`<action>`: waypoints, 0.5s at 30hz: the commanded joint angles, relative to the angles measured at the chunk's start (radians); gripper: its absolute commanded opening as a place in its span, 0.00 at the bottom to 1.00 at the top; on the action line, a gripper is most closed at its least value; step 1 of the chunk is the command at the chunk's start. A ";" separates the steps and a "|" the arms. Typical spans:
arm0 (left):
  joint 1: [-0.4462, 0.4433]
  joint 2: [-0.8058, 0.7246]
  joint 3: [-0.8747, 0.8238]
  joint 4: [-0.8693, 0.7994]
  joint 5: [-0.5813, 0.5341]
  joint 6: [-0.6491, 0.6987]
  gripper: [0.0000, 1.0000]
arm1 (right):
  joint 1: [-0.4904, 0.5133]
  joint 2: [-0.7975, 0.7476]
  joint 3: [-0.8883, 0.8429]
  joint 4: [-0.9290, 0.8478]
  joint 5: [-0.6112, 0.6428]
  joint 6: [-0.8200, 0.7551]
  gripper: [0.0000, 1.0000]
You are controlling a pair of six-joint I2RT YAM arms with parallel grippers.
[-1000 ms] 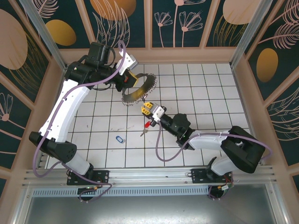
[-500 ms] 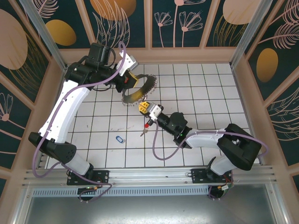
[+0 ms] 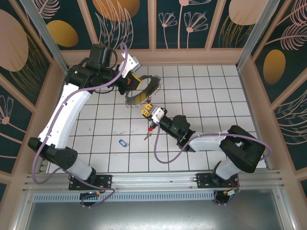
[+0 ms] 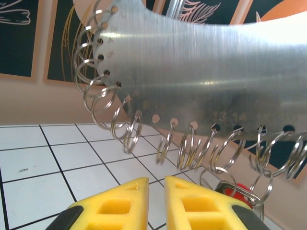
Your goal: Put the keys on the keyring
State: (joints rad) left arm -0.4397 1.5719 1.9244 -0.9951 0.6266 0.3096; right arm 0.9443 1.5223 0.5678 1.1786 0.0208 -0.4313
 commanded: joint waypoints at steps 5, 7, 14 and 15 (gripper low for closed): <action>-0.004 -0.036 -0.007 0.033 0.028 -0.010 0.00 | 0.011 0.018 0.014 0.064 0.048 0.014 0.18; -0.004 -0.039 -0.010 0.036 0.028 -0.009 0.00 | 0.010 0.017 0.009 0.073 0.061 0.015 0.18; -0.004 -0.041 -0.013 0.042 0.026 -0.010 0.00 | 0.011 -0.002 -0.006 0.075 0.063 0.025 0.19; -0.004 -0.039 -0.012 0.042 0.027 -0.010 0.00 | 0.011 -0.002 -0.008 0.073 0.064 0.025 0.19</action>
State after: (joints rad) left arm -0.4397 1.5696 1.9163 -0.9909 0.6266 0.3096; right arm 0.9455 1.5307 0.5671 1.2007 0.0685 -0.4278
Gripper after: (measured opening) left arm 0.063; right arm 0.187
